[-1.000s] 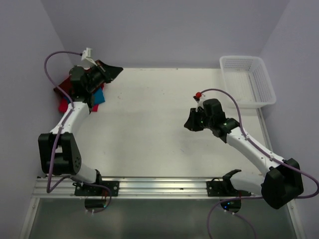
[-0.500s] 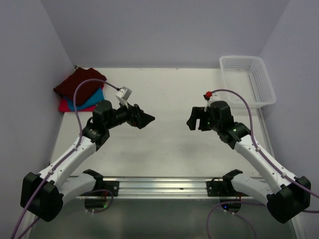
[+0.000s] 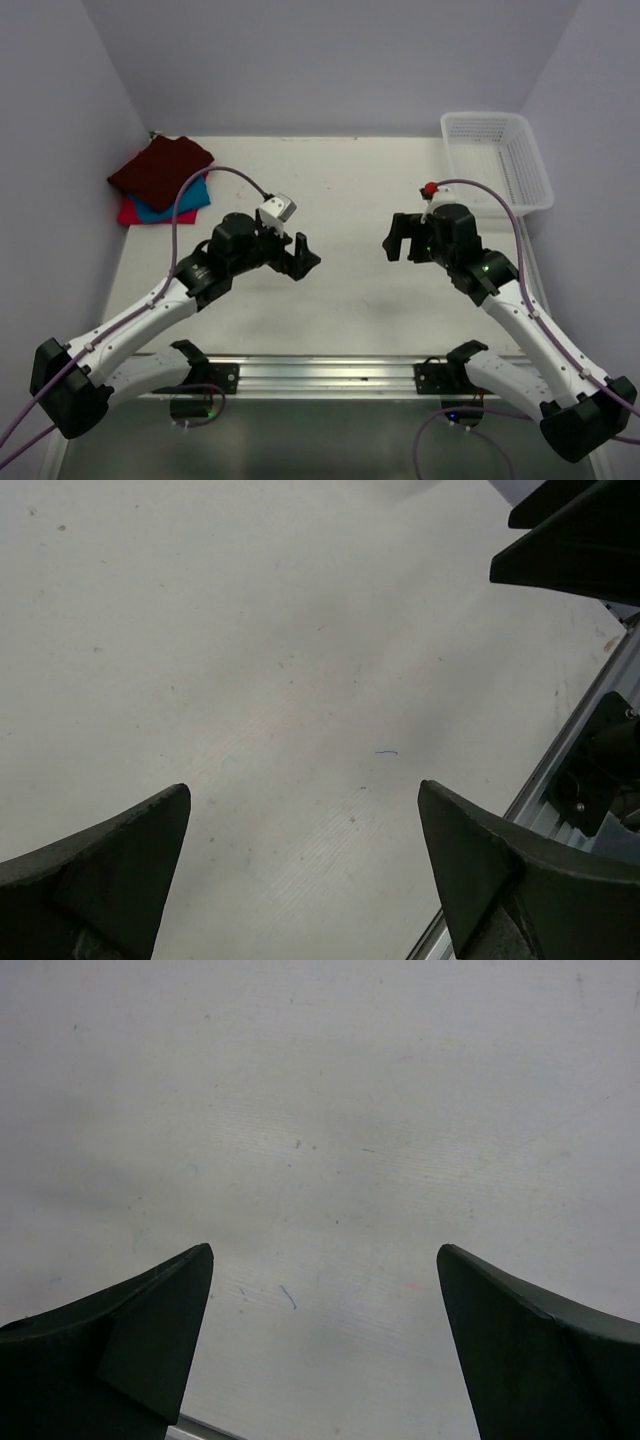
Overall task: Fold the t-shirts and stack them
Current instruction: Put the neatly folded tshirt into the corner of the board with the left arm
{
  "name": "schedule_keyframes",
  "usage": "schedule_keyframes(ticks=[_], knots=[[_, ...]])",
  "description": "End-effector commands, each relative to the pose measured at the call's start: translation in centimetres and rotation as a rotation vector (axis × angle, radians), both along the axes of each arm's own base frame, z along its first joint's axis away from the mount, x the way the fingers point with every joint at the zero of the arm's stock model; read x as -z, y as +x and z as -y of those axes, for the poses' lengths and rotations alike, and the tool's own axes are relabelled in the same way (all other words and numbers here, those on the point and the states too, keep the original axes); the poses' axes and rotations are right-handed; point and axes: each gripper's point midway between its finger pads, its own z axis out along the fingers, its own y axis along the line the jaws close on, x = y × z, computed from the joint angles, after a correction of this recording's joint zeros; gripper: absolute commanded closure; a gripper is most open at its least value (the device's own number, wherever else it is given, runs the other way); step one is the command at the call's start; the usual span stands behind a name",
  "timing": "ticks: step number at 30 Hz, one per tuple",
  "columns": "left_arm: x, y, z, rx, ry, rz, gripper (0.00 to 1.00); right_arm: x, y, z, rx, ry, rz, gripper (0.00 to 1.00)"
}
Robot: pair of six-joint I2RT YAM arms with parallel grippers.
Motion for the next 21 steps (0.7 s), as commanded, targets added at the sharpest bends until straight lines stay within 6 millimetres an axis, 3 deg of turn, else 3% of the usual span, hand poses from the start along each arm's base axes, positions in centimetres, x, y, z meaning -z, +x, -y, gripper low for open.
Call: schedule_keyframes(ticks=[1,8,16,21], knots=[[-2.3,0.3,0.0,-0.021,0.028,0.093,0.00,-3.2,0.1,0.6,0.007,-0.007,0.084,0.01],[-5.1,-0.8,1.1,0.036,-0.060,0.154,0.00,-3.3,0.0,0.5,0.004,-0.011,0.068,0.01],[-3.8,-1.1,1.4,0.048,-0.026,0.121,0.00,-3.9,0.1,0.4,-0.006,-0.009,0.075,0.01],[-4.7,-1.2,1.3,0.045,-0.047,0.136,0.00,-4.1,-0.1,0.0,-0.024,0.004,0.077,0.01]])
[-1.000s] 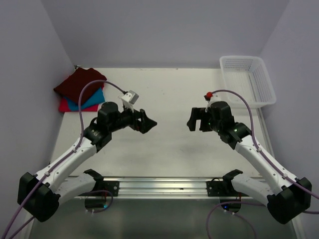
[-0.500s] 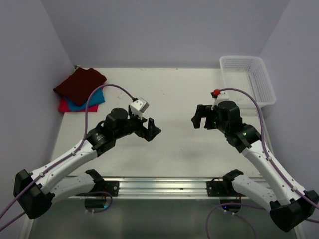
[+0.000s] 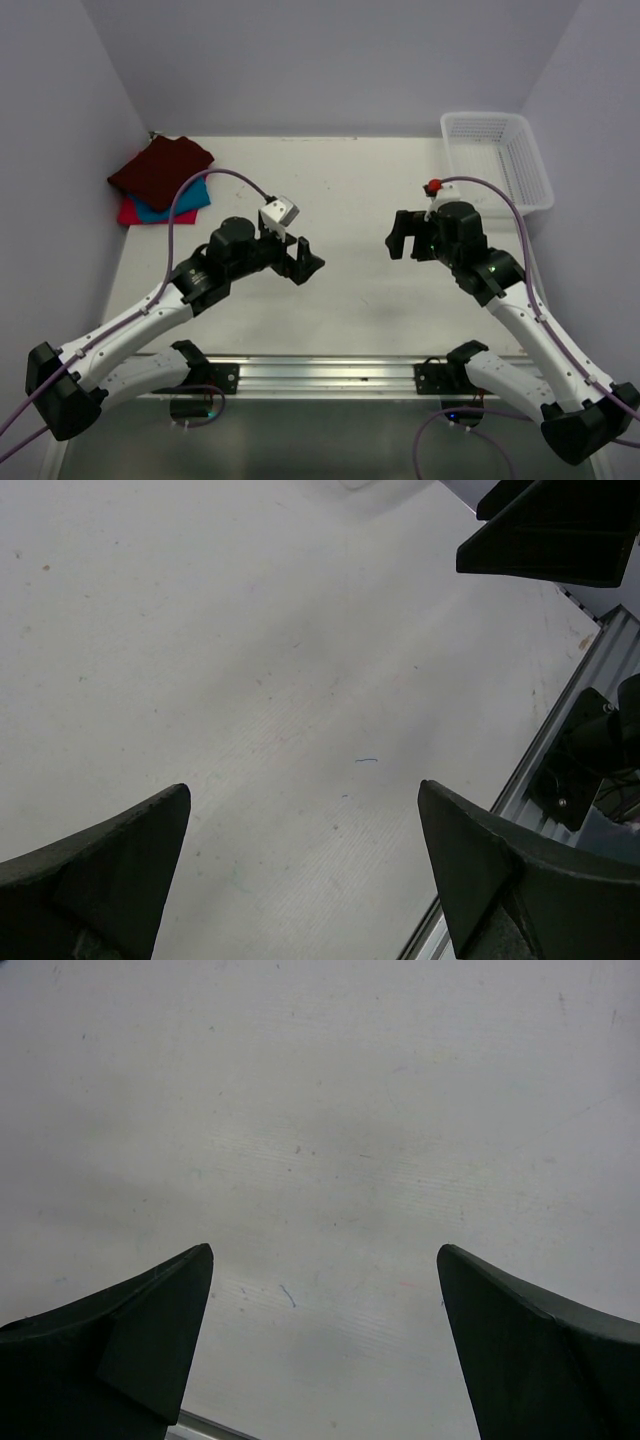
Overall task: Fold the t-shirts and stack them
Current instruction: Put the neatly folded tshirt into the corner of the board with the left arm
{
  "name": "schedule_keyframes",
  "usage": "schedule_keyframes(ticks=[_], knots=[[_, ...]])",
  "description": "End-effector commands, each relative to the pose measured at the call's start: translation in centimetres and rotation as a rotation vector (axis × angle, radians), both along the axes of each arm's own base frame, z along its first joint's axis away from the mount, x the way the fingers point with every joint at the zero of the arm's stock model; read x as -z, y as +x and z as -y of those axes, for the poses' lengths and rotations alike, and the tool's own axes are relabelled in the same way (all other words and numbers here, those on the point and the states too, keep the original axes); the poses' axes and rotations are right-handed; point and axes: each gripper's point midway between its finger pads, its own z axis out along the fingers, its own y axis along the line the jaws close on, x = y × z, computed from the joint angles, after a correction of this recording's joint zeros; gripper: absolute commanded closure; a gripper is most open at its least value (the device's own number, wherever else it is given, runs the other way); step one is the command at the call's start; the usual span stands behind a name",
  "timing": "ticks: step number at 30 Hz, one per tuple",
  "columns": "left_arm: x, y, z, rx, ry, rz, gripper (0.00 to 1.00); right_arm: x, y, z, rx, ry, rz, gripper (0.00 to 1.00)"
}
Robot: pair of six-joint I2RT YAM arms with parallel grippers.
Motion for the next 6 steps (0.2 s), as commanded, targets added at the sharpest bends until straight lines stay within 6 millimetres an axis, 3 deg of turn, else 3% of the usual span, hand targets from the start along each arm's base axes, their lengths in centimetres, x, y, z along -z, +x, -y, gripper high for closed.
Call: schedule_keyframes(ticks=[1,6], knots=[[-2.96,0.34,0.20,0.000,-0.041,0.078,0.00,-1.94,0.25,-0.50,-0.030,0.011,0.043,0.01],[-2.85,0.53,0.11,-0.012,-0.036,0.074,0.00,-1.69,0.18,-0.71,-0.039,0.013,0.033,0.01]])
